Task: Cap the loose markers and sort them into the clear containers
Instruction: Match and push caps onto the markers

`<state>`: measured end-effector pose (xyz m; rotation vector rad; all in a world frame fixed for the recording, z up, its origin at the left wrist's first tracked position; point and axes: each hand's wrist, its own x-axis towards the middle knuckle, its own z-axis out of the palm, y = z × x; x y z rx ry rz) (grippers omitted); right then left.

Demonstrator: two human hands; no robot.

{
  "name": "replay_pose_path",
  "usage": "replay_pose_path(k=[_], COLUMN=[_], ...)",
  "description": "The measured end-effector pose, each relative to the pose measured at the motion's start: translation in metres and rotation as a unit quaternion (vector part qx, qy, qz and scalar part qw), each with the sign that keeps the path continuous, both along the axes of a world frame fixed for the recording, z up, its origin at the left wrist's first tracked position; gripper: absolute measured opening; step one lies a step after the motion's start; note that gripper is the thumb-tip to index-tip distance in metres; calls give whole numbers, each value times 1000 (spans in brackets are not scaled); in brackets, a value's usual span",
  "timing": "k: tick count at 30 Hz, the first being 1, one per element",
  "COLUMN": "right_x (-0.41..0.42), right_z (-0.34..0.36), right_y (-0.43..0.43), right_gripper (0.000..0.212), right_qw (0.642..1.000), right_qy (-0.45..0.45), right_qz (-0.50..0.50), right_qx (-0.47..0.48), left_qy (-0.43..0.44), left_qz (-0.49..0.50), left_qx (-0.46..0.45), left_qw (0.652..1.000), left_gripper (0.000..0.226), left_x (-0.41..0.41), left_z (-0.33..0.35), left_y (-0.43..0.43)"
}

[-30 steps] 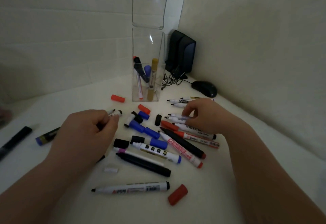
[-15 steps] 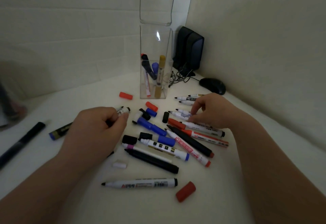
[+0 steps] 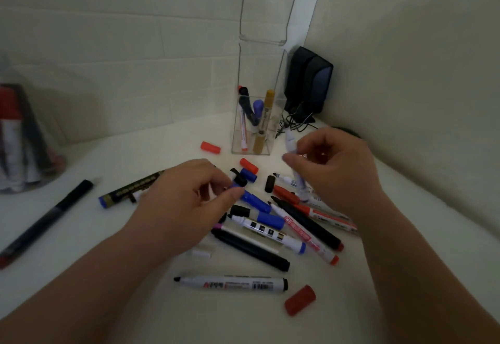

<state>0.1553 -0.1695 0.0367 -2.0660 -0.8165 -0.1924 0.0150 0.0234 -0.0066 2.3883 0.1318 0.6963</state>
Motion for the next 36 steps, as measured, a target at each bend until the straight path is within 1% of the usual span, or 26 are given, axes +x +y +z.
replay_pose_path(k=[2,4,7,9,10,11,12,13,14,15,19,22,27,32,36], right_x=[-23,-39,-47,-39,-31,-21,-12,-5,-2,-1,-6,-10,-11,-11,-8], right_z=[-4,-12,-19,-23,-27,-31,-35,-39,-40,-41,-42,-43,-43,-42,-42], right_y=[16,32,44,45,45,44,44,45,48,51,63,67,67,68,68], right_gripper=[15,15,15,8,5,6,14,23,31,35,42,47,43,26,19], right_qw=[997,991,971,966,976,992,999,990,978,967,931,920,911,913,924], right_qy=[-11,9,106,151,137,86,19,-36,-67,-84,-141,-140,-131,-130,-119], right_qz=[50,98,161,150,115,65,23,4,4,13,43,28,15,9,-4], right_qx=[51,96,138,148,125,59,-40,-133,-199,-241,-334,-365,-391,-386,-363], left_qy=[1,-1,-11,-18,-23,-27,-29,-27,-22,-15,-15,-19,-40,-31,-26], left_qz=[-26,-48,-29,6,24,38,48,54,56,57,51,46,47,38,34], left_qx=[7,2,-34,-45,-50,-52,-52,-52,-50,-48,-52,-59,-30,-35,-30], left_qw=[1000,999,999,999,998,998,997,997,997,997,997,997,998,998,999], left_gripper=[38,38,18,15,16,14,12,16,22,27,32,40,31,43,45], left_x=[0,-1,-2,-1,-1,-1,-2,-2,-3,-3,-4,-4,-5,-5,-6], left_z=[1,2,0,0,-1,-1,0,1,1,1,-1,-2,-2,-2,-1], left_y=[-2,-5,-6,-2,1,4,6,8,9,8,6,6,3,1,2])
